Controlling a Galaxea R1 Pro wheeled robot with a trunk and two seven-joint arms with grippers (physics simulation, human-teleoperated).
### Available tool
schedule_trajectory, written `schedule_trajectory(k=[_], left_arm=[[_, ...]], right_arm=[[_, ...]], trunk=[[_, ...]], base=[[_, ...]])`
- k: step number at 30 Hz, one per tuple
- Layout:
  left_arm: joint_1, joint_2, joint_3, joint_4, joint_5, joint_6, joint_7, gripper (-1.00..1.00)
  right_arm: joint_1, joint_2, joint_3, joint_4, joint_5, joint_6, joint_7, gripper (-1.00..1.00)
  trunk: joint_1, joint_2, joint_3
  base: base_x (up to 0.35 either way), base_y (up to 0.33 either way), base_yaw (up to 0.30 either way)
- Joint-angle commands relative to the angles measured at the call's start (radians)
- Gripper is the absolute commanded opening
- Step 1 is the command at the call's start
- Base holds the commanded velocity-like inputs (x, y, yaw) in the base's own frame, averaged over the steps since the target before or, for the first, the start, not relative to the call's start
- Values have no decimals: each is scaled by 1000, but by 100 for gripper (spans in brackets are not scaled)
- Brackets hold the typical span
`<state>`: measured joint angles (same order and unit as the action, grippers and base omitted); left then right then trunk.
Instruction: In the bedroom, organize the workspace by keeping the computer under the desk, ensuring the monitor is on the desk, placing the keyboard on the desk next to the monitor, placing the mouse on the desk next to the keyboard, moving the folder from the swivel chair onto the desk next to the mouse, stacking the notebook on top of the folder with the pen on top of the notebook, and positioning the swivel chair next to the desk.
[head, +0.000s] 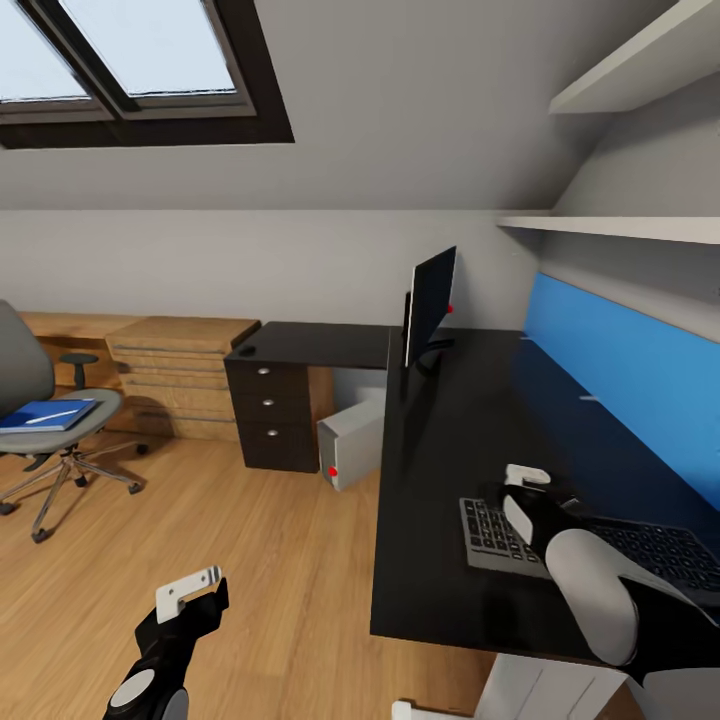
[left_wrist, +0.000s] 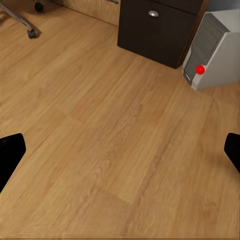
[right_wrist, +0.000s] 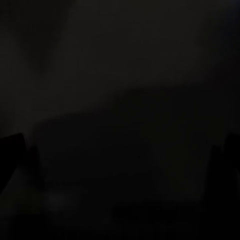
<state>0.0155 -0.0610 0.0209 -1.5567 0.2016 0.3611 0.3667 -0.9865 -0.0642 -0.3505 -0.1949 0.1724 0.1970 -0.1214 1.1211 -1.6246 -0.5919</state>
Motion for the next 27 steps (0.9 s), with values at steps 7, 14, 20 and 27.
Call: schedule_trajectory(k=[7,14,20,27], left_arm=[[0,0,-1,-2,10,4,5,100],[0,0,-2,-2,10,4,5,100],[0,0,-4,-2,9,3,5,100],[0,0,-4,-2,4,4,5,100]], right_arm=[[0,4,-5,35,13,13,0,100],[0,12,-6,35,15,13,0,100],[0,12,-6,35,16,12,0,100],[0,12,-6,35,16,12,-1,100]], trunk=[[0,0,-1],[0,0,-1],[0,0,-1],[0,0,-1]], base=[[-145,0,0],[-137,0,0],[-98,0,0],[-158,0,0]])
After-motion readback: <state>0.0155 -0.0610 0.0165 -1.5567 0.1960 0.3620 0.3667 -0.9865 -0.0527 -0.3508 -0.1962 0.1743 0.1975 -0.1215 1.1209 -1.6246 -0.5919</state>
